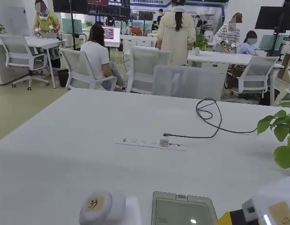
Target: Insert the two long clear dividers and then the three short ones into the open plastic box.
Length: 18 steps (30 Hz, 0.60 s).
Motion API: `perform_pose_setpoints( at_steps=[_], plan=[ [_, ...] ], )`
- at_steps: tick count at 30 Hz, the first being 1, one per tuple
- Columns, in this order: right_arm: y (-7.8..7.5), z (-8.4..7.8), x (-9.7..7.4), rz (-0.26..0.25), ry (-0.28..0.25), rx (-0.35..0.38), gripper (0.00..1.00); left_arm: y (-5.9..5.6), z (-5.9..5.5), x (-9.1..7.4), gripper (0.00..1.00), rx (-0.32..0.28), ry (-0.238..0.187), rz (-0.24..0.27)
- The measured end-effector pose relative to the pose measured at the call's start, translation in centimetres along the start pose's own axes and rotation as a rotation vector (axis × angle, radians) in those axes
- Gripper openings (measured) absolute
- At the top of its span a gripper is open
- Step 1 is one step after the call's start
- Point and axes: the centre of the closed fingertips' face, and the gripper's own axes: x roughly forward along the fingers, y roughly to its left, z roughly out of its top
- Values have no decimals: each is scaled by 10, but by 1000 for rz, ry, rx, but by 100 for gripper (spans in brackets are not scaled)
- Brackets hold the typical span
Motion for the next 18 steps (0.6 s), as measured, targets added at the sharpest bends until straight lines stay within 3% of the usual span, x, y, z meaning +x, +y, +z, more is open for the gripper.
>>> perform_pose_setpoints(
  at_steps=[2, 9, 13, 16, 18],
  plan=[
    [-1, 0, 0, -3, 1, -10, 33, -1, 0, -1, 0, 19, -10, 2],
    [-2, 0, 0, -12, 6, -15, 35, 0, 1, 0, 0, -11, -20, 0],
    [-7, 1, -6, -10, -13, 2, 33, 0, -3, 0, 0, 38, 1, 10],
    [-10, 2, -10, 4, -44, 48, 33, 3, -4, -3, 0, 140, 20, 29],
    [-9, 4, -13, 45, -80, 100, 32, 5, -6, -4, 0, 223, 47, 37]
  ],
)
